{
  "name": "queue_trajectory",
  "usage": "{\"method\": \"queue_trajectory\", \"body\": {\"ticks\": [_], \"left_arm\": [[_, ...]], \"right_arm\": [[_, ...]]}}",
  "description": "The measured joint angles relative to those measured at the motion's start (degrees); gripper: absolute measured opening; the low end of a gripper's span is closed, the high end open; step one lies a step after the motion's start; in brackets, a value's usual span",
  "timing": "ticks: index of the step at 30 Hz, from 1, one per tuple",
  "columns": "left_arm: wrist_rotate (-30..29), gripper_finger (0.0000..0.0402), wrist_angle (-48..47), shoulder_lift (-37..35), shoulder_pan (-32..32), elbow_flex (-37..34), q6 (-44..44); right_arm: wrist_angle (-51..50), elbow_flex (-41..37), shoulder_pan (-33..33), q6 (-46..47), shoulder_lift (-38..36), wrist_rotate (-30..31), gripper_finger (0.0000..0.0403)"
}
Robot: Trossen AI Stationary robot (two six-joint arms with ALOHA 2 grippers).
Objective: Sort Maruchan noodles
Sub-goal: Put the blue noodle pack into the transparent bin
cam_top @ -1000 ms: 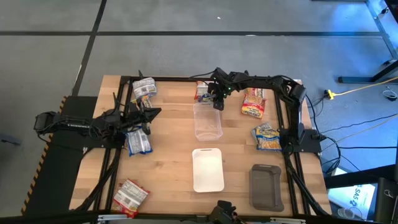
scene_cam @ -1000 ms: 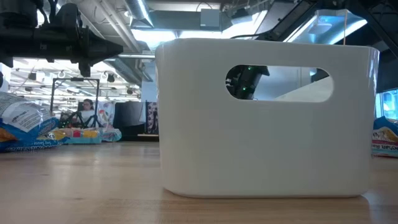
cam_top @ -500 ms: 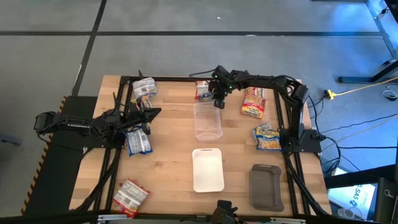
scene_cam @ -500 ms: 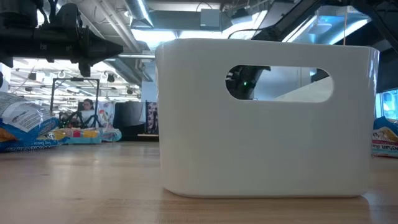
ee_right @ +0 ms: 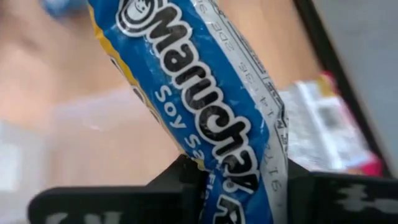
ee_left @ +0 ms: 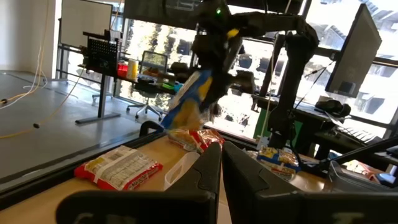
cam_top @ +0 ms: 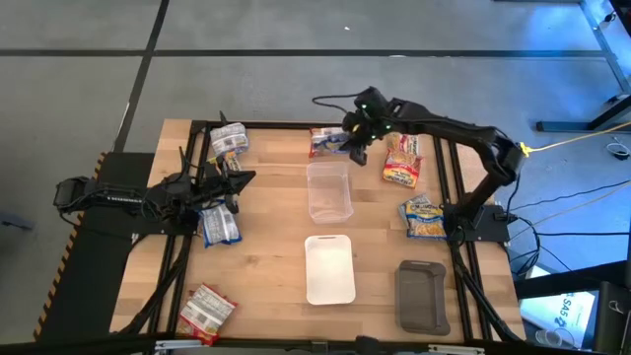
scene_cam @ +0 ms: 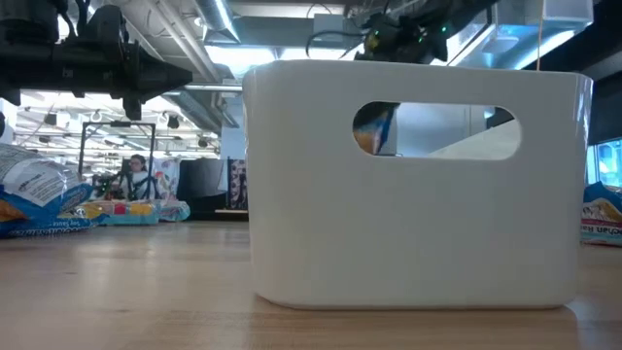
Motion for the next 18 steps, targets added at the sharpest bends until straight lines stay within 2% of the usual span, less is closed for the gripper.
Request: {"method": "queue_trajectory", "body": {"ticks": [3, 7, 10, 14, 18], "left_arm": [[0.0, 0.0009, 0.0, 0.0, 0.0, 0.0, 0.0], [0.0, 0.0009, 0.0, 0.0, 0.0, 0.0, 0.0], [0.0, 0.0009, 0.0, 0.0, 0.0, 0.0, -0.3], [0.0, 0.0009, 0.0, 0.0, 0.0, 0.0, -0.4], [0.1, 0.0009, 0.0, 0.0, 0.0, 0.0, -0.4]], "right_arm": [[-0.4, 0.0, 1.4, 2.2, -0.3, -4.2, 0.0057], [-0.4, 0.0, 5.2, 2.4, 0.4, -4.3, 0.0059], [-0.8, 0.0, 7.8, 2.5, 1.5, -1.1, 0.0059], [-0.9, 0.0, 9.5, 2.5, 3.0, 6.5, 0.006], [-1.3, 0.0, 9.8, 3.1, 5.4, 8.7, 0.006]]}}
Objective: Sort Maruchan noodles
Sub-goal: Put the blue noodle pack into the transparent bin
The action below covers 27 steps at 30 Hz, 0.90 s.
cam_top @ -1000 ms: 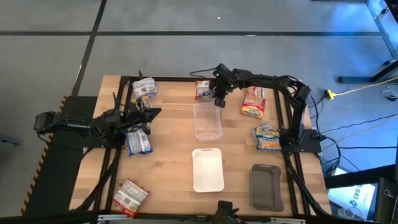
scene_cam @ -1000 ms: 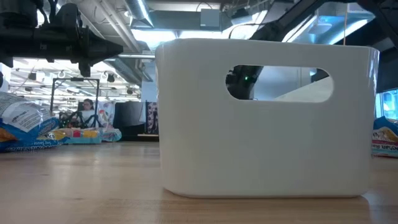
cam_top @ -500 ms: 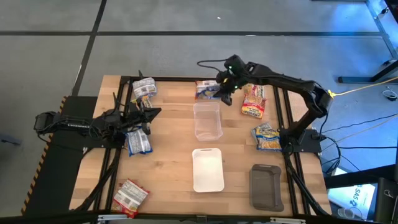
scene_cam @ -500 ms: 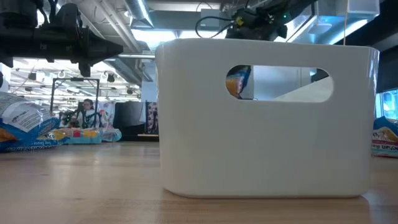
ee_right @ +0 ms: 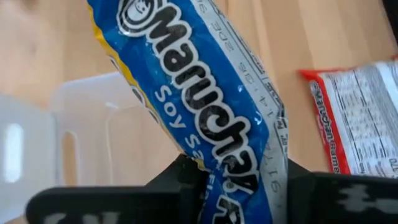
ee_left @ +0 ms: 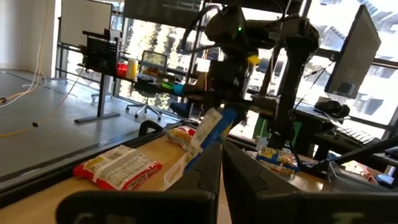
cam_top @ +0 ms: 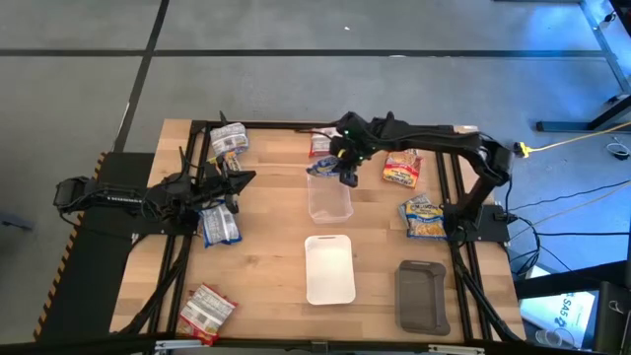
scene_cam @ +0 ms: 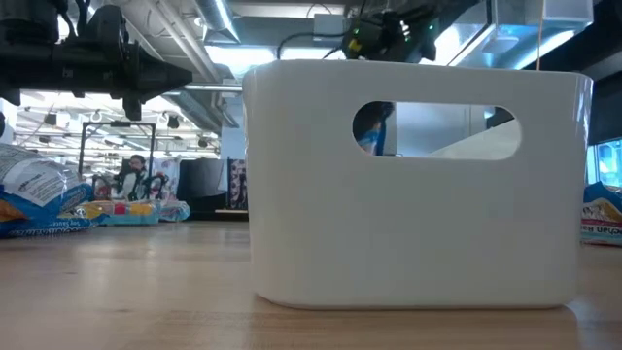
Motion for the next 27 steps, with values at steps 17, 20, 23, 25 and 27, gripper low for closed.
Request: {"method": "queue_trajectory", "body": {"ticks": [17, 20, 23, 25, 27], "left_arm": [[0.0, 0.0009, 0.0, 0.0, 0.0, 0.0, 0.0], [0.0, 0.0009, 0.0, 0.0, 0.0, 0.0, 0.0], [0.0, 0.0009, 0.0, 0.0, 0.0, 0.0, 0.0], [0.0, 0.0009, 0.0, 0.0, 0.0, 0.0, 0.0], [0.0, 0.0009, 0.0, 0.0, 0.0, 0.0, 0.2]], "right_arm": [[2.1, 0.1, 0.0, 0.0, 6.2, 0.3, 0.006], [2.1, 0.0, 0.0, 0.0, 5.5, 0.3, 0.006], [2.2, -0.1, 0.0, 0.0, 4.0, 0.4, 0.006], [2.4, -0.1, 0.0, 0.0, 3.3, 0.3, 0.006], [2.4, -0.1, 0.0, -0.4, 3.3, -0.1, 0.006]]}}
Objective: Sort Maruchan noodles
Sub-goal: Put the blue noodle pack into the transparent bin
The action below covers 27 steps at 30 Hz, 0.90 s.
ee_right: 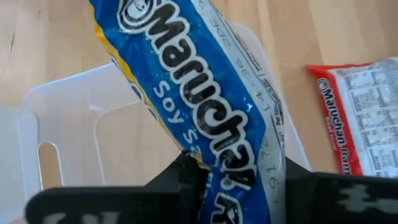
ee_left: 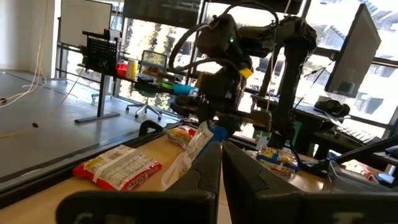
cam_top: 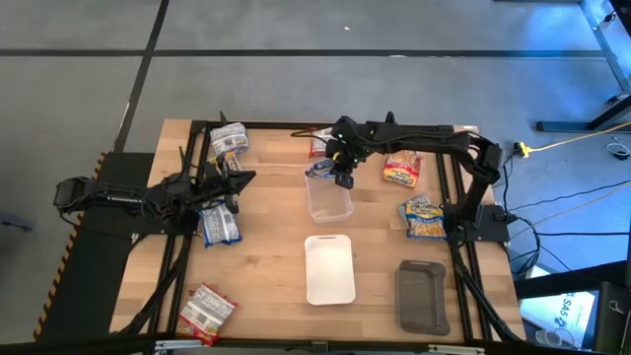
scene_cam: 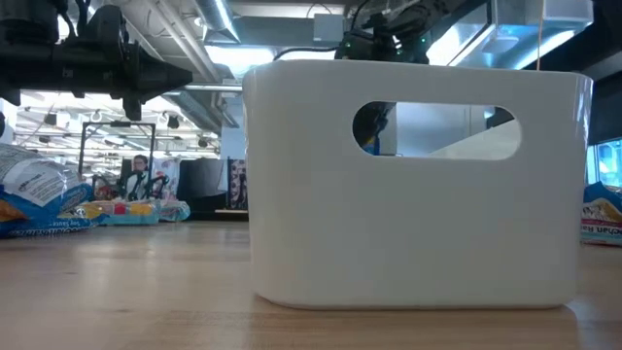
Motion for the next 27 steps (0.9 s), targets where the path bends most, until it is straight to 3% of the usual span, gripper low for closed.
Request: {"method": "queue_trajectory", "body": {"ticks": [4, 10, 15, 22, 27], "left_arm": [[0.7, 0.0009, 0.1, 0.6, 0.0, 0.0, -0.3], [2.0, 0.0009, -5.3, 9.4, 0.0, 4.8, -3.1], [1.7, 0.0009, -13.8, 23.9, 0.0, 13.8, -1.3], [2.9, 0.0009, -11.4, 46.0, 0.0, 21.4, 1.7], [3.1, 0.0009, -10.4, 57.8, 1.0, 28.0, 3.9]], "right_arm": [[0.1, 0.0, 0.0, -1.7, 0.0, 0.0, 0.006], [0.9, 0.0, 0.0, -2.2, -1.4, -1.0, 0.006], [1.9, 0.0, 0.0, -2.2, -1.3, -2.6, 0.006], [2.6, 0.0, 0.0, -2.9, -1.3, -2.6, 0.006], [2.5, 0.0, 0.0, -3.1, -1.3, -2.6, 0.006]]}}
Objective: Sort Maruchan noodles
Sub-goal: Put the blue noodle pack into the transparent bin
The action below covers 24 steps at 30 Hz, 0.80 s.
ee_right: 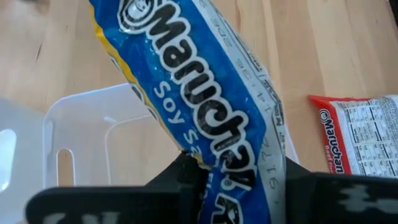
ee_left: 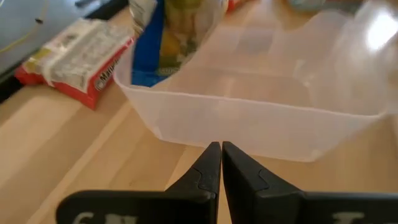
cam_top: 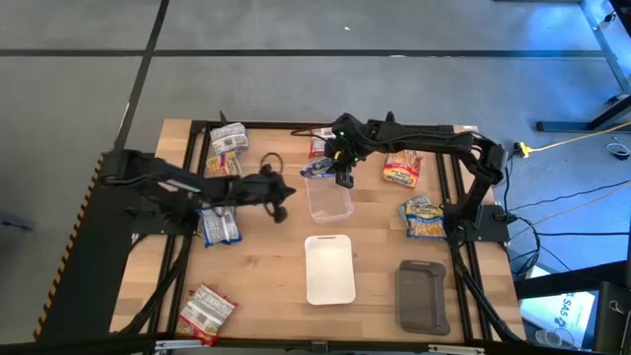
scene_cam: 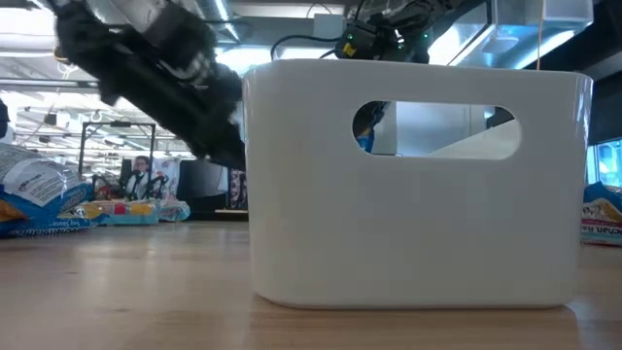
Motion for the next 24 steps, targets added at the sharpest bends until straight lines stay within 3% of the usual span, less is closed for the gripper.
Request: {"method": "queue_trajectory", "body": {"ticks": [9, 24], "left_arm": [[0.0, 0.0009, 0.0, 12.0, 4.7, 6.7, 2.3], [0.2, 0.0009, 3.5, 13.1, 8.6, 7.2, 4.9]], "right_arm": [[-2.4, 0.0, 0.0, -0.2, 0.0, 0.0, 0.006], [-0.8, -0.1, 0.0, -0.6, 2.4, 4.2, 0.006]]}}
